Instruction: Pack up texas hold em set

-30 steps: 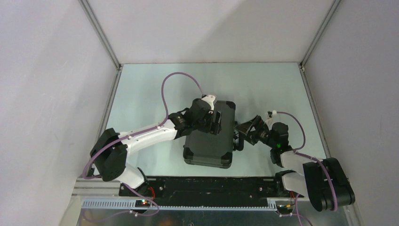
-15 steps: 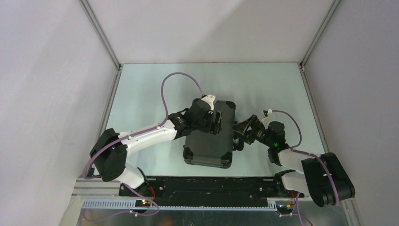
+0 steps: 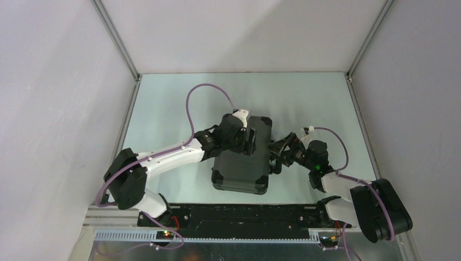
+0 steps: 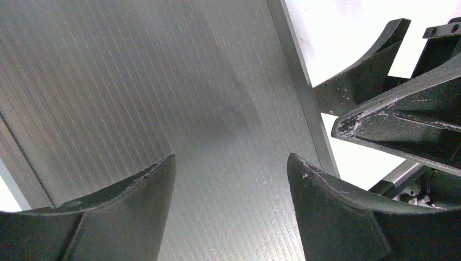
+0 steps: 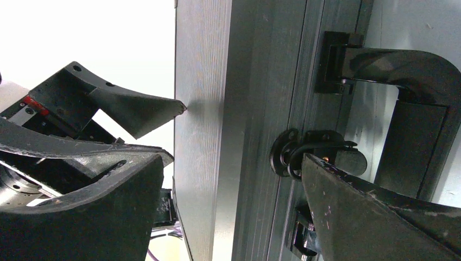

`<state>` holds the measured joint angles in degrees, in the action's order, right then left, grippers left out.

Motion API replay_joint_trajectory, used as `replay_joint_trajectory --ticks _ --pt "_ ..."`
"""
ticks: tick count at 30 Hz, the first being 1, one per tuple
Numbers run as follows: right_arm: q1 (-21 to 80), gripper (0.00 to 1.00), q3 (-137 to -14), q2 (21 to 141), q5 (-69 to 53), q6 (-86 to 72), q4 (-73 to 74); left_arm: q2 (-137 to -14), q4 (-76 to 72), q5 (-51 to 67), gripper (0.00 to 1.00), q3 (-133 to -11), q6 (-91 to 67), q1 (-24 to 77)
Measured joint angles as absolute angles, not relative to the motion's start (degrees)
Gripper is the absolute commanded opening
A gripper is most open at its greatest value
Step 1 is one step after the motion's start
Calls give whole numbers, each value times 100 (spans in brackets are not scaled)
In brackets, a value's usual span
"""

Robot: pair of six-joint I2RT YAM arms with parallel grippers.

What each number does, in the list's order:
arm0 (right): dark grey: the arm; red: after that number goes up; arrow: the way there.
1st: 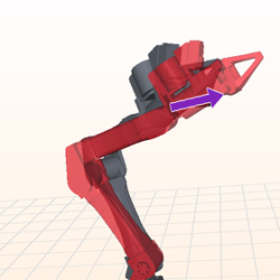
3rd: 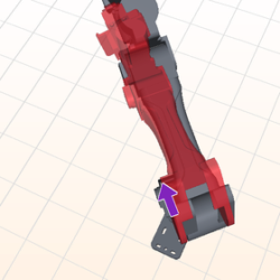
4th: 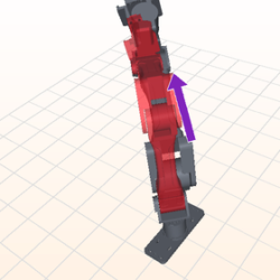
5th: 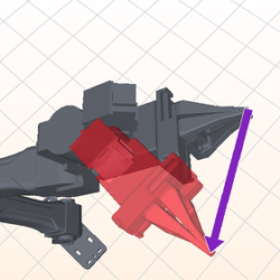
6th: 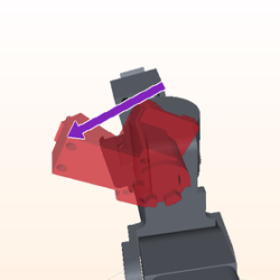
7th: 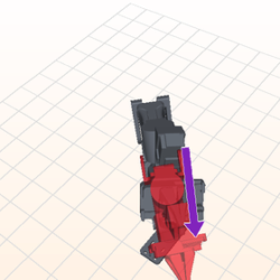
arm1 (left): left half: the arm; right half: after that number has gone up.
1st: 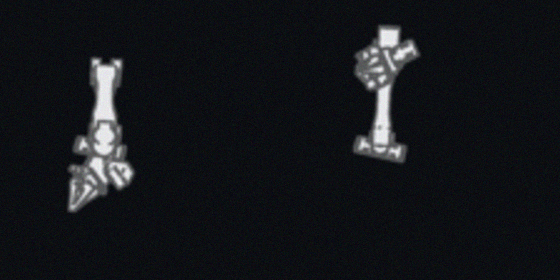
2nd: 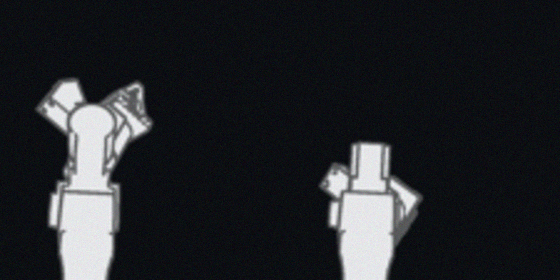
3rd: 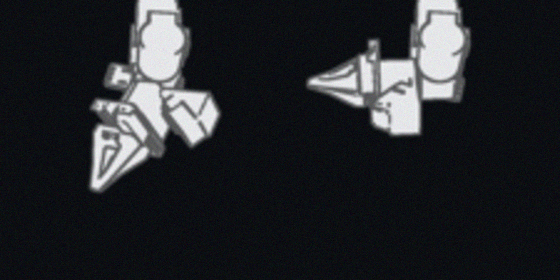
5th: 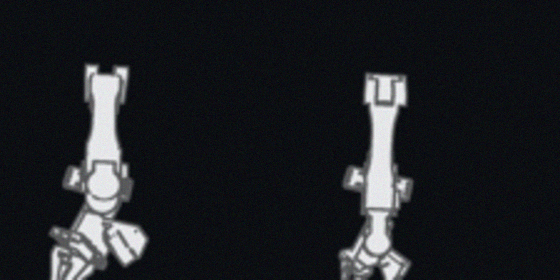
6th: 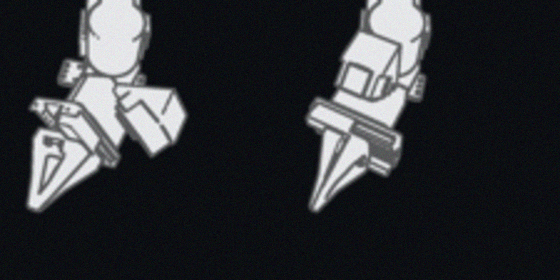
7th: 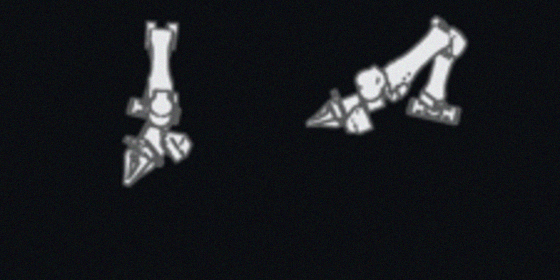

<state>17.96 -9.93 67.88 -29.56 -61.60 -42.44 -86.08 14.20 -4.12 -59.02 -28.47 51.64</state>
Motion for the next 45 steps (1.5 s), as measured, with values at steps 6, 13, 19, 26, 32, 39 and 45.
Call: replay_joint_trajectory --ticks 6,13,19,26,32,39,45 --pt "1876 100 -1022 6545 -2818 -6034 -3883 -8619 1406 -388 80 -5902 -2847 5166" --pt "1916 100 -1037 6165 -2735 -5924 -3500 -8731 1164 -386 79 -5902 -2862 5273" --pt "1918 99 -1066 6189 -2749 -5909 -3476 -8766 928 -379 78 -5835 -2945 5328" --pt "1918 100 -1074 6519 -2790 -5999 -3758 -8766 814 -368 78 -5806 -2995 5336" --pt "1968 99 -1074 6431 -2714 -5975 -3667 -8766 810 -368 78 -5802 -3000 5336" --pt "2008 99 -1074 6228 -2635 -5948 -3439 -8766 788 -368 78 -5787 -3000 5336" --pt "2018 100 -1074 6178 -2630 -5953 -3411 -8766 784 -368 78 -5787 -3000 5336"
